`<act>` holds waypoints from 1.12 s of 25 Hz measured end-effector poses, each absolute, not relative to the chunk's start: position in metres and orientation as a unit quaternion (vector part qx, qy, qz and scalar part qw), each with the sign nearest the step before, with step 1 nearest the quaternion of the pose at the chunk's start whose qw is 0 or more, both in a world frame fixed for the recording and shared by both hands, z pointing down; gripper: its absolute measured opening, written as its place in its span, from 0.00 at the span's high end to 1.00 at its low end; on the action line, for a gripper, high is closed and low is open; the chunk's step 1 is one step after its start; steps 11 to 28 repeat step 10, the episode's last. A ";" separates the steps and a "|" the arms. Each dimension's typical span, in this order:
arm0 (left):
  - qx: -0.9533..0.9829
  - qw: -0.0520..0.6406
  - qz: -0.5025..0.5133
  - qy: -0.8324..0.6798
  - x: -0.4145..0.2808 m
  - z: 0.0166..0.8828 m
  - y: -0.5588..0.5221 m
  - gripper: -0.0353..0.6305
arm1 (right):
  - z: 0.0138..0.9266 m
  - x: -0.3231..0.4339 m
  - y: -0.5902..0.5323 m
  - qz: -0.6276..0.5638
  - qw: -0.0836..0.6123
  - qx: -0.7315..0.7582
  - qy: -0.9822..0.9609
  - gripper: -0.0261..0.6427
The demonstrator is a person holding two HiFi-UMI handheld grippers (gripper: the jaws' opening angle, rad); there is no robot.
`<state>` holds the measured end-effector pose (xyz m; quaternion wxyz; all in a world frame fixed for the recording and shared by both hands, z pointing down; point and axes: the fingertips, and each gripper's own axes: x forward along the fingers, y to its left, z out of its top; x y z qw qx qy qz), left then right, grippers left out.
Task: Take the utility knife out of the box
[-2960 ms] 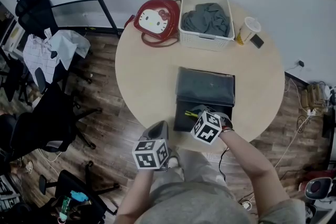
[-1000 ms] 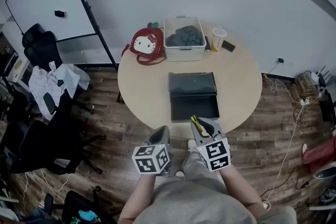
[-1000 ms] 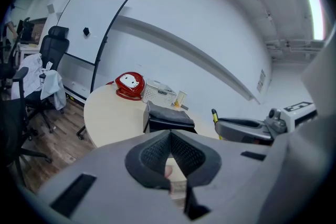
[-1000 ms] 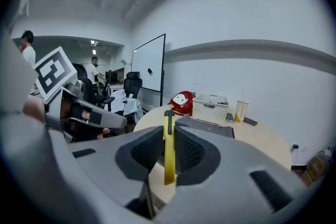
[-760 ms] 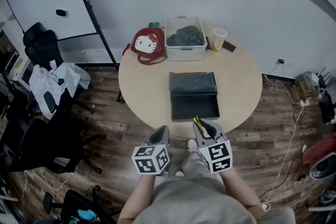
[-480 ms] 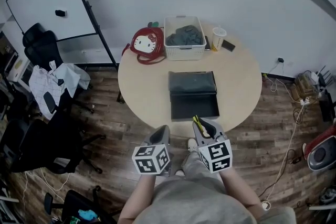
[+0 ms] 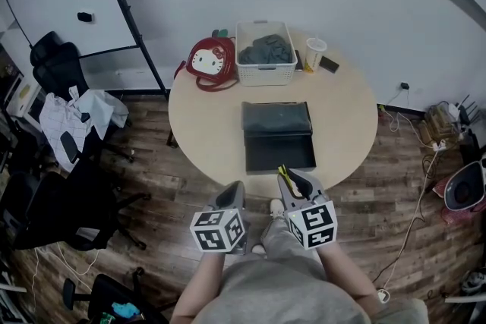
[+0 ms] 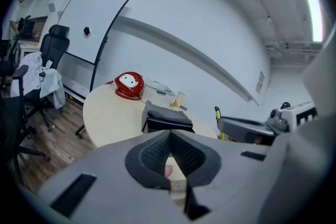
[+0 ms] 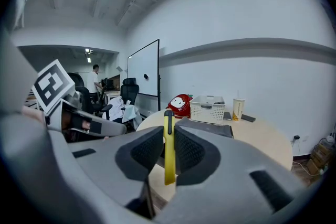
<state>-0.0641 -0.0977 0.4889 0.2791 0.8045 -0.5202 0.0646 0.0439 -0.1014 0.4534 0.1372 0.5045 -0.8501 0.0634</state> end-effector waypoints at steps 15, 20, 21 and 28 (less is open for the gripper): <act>0.806 0.280 0.067 -0.518 -0.060 0.489 -0.103 0.94 | 0.452 0.043 -0.105 0.060 0.136 0.498 -0.854 0.88; 0.806 0.280 0.067 -0.518 -0.060 0.489 -0.103 0.94 | 0.452 0.043 -0.105 0.060 0.136 0.498 -0.854 0.88; 0.806 0.280 0.067 -0.518 -0.060 0.489 -0.103 0.94 | 0.452 0.043 -0.105 0.060 0.136 0.498 -0.854 0.88; 0.806 0.280 0.067 -0.518 -0.060 0.489 -0.103 0.94 | 0.452 0.043 -0.105 0.060 0.136 0.498 -0.854 0.88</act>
